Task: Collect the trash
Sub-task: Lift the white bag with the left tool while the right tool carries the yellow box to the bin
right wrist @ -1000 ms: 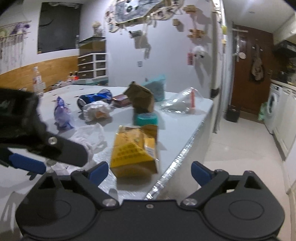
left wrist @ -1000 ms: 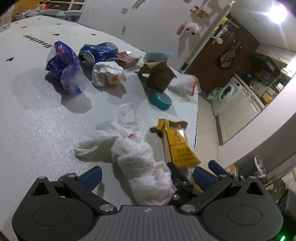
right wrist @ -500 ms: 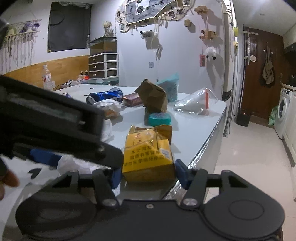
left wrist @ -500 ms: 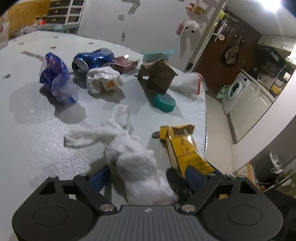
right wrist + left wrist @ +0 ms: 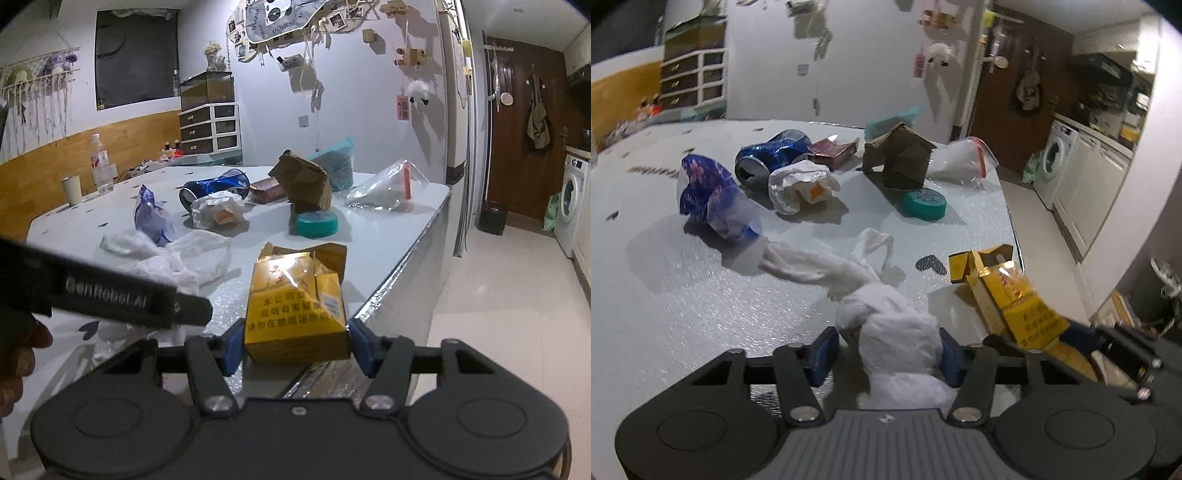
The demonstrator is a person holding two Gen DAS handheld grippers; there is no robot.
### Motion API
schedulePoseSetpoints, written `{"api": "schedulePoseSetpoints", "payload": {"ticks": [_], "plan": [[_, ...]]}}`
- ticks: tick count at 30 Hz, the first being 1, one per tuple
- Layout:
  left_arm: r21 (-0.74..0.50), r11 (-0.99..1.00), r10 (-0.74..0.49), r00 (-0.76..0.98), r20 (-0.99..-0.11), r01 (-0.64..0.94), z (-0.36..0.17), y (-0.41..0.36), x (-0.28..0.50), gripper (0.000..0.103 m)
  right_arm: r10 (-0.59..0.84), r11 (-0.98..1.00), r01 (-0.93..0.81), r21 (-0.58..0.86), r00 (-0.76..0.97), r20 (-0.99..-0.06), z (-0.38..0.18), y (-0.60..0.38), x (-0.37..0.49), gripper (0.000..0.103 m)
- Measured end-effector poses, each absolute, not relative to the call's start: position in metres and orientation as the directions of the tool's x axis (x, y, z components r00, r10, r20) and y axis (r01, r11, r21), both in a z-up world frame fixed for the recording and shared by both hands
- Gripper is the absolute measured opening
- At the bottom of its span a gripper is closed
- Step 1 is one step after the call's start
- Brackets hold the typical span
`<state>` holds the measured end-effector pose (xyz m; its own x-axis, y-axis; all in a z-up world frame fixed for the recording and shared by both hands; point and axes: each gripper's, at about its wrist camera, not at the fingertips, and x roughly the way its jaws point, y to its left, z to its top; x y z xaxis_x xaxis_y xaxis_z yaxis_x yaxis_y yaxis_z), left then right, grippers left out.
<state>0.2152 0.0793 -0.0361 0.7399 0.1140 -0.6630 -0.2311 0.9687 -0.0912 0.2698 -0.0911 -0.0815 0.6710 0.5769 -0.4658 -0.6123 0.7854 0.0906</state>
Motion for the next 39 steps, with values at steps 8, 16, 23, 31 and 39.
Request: {"api": "schedulePoseSetpoints", "payload": {"ticks": [8, 16, 23, 31, 39], "plan": [[0.017, 0.987, 0.132, 0.736, -0.664, -0.162, -0.038, 0.098, 0.194, 0.052, 0.585, 0.766, -0.636, 0.087, 0.636, -0.504, -0.073, -0.092, 0.255, 0.060], [0.049, 0.988, 0.144, 0.736, -0.661, -0.149, -0.037, 0.121, 0.175, 0.054, 0.631, 0.706, -0.705, 0.070, 0.581, -0.514, -0.063, -0.095, 0.228, 0.060], [0.036, 0.986, 0.145, 0.745, -0.652, -0.160, -0.038, 0.129, 0.161, 0.063, 0.633, 0.709, -0.699, 0.097, 0.568, -0.526, -0.058, -0.090, 0.222, 0.072], [0.061, 0.987, 0.151, 0.734, -0.662, -0.148, -0.036, 0.130, 0.154, 0.065, 0.580, 0.742, -0.666, 0.077, 0.580, -0.571, -0.060, -0.075, 0.231, 0.074], [0.054, 0.992, 0.122, 0.717, -0.686, -0.118, -0.034, 0.136, 0.147, 0.085, 0.576, 0.739, -0.666, 0.095, 0.553, -0.602, -0.062, -0.071, 0.237, 0.066]]}}
